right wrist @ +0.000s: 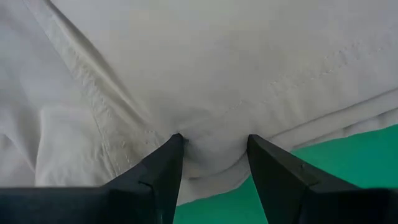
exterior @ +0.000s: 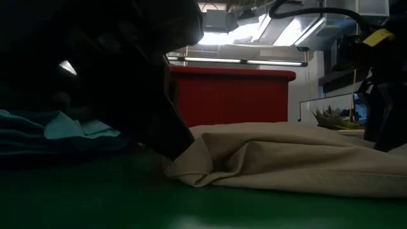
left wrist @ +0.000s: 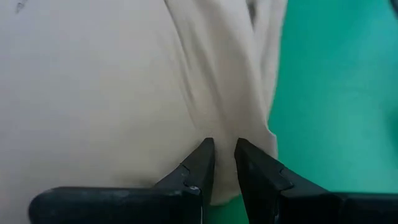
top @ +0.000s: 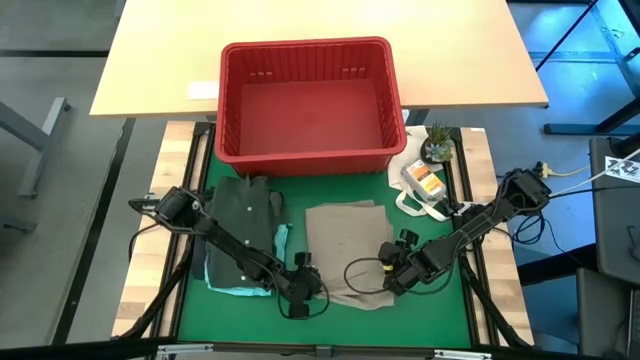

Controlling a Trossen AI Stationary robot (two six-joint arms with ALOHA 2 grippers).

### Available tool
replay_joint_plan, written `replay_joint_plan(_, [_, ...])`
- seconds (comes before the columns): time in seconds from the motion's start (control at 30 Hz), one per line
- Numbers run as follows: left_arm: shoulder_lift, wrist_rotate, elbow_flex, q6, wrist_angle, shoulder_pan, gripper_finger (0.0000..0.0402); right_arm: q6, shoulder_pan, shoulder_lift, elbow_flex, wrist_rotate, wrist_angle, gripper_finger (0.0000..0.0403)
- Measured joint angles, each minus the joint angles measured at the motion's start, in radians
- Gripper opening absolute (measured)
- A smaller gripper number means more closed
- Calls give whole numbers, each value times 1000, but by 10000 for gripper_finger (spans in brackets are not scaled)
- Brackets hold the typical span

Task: Fold Laundry from Bin
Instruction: Fold the brown shorts from the red laundry bin, then stack the folded brown shorts on top of the folded green polo shirt

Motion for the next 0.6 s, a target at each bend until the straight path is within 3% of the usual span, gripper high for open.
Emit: replay_joint_plan(0.6, [-255,11,-3,-3,-75,26,64,-30,-1,0,282,-12,-334,183])
